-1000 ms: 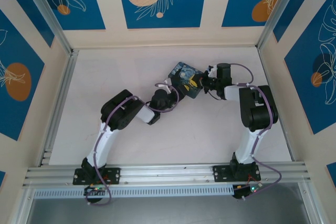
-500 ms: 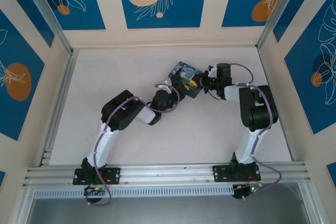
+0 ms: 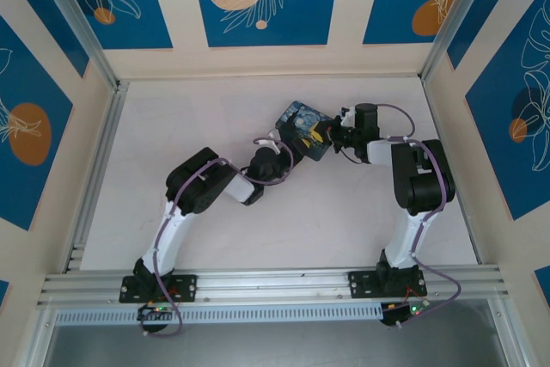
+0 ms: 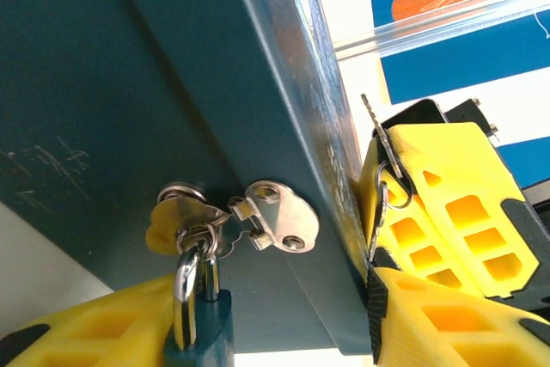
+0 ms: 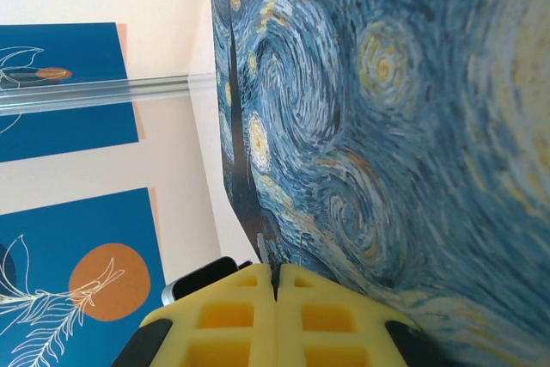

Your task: Unlock the padlock with the key

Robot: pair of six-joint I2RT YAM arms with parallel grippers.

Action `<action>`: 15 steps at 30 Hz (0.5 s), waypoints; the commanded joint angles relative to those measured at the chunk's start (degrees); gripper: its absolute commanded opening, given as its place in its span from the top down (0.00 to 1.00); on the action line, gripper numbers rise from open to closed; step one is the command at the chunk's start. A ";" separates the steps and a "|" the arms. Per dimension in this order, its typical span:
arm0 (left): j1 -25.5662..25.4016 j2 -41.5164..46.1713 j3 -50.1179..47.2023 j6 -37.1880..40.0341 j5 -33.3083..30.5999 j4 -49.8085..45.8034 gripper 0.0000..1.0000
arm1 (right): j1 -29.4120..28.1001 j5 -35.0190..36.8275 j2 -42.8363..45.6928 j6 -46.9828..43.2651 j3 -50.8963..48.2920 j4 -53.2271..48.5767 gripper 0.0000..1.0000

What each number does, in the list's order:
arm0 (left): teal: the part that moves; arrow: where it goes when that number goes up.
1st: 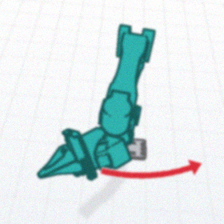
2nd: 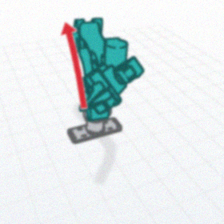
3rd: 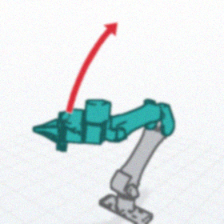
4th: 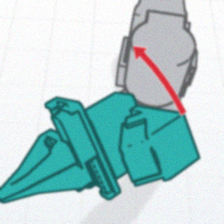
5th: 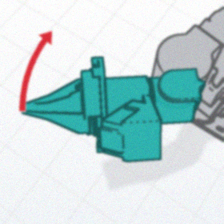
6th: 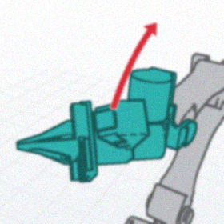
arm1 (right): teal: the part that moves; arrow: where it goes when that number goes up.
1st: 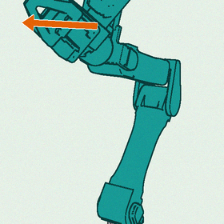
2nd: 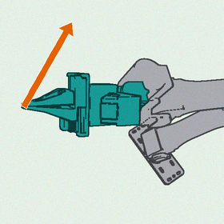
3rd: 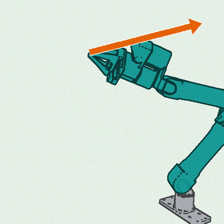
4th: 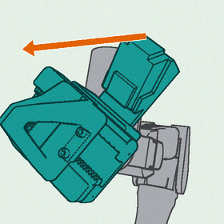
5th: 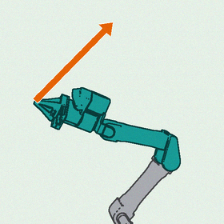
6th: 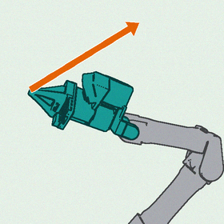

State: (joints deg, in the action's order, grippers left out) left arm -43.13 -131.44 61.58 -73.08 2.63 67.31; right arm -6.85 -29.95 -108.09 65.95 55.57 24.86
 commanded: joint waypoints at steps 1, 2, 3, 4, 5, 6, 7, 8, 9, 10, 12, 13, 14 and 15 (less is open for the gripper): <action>1.15 -2.70 -0.67 1.29 1.17 -10.67 0.49 | -0.16 -0.21 -1.46 0.54 0.06 -3.75 1.00; 1.41 -2.74 -0.51 1.50 1.70 -11.15 0.49 | -0.21 -0.19 -1.42 0.58 0.02 -3.83 1.00; 1.69 -2.62 -0.43 1.73 2.33 -11.73 0.49 | -0.23 -0.19 -1.36 0.59 -0.02 -3.77 1.00; 2.02 -2.51 -0.37 2.11 3.03 -12.41 0.49 | -0.21 -0.16 -1.35 0.49 -0.02 -3.82 1.00; 2.25 -2.33 -0.33 2.44 3.62 -13.20 0.49 | -0.25 -0.10 -1.32 0.50 -0.02 -3.85 1.00; 2.63 -2.02 -0.46 2.97 4.03 -14.04 0.48 | -0.21 -0.10 -1.31 0.41 0.01 -3.86 1.00; 2.87 -1.58 -0.61 3.37 4.36 -14.80 0.48 | -0.21 -0.06 -1.32 0.49 -0.01 -3.97 1.00; 3.10 -1.28 -0.66 3.94 4.70 -15.75 0.48 | -0.23 -0.06 -1.33 0.44 0.02 -3.92 1.00; 3.37 -0.70 -0.53 4.43 5.07 -17.21 0.48 | -0.24 0.06 -1.31 0.47 -0.01 -3.94 1.00; 3.48 -0.36 -0.46 5.00 5.34 -18.34 0.48 | -0.24 0.05 -1.25 0.45 -0.02 -3.94 1.00; 3.67 0.04 -0.03 5.89 5.77 -20.68 0.49 | -0.27 0.16 -1.32 0.42 0.02 -3.92 1.00; 3.69 0.01 0.35 6.33 6.10 -21.76 0.50 | -0.26 0.15 -1.34 0.41 -0.02 -3.94 1.00; 3.69 -0.09 0.67 6.63 6.37 -22.49 0.50 | -0.25 0.16 -1.35 0.41 -0.10 -3.94 1.00; 3.68 -0.15 0.93 6.78 6.61 -22.93 0.52 | -0.24 0.14 -1.40 0.42 -0.11 -3.94 1.00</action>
State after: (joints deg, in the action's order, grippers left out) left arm -40.75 -129.21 63.07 -69.41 9.87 59.92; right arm -6.85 -29.93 -108.09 65.95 55.57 24.88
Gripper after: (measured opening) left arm 0.490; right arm 0.060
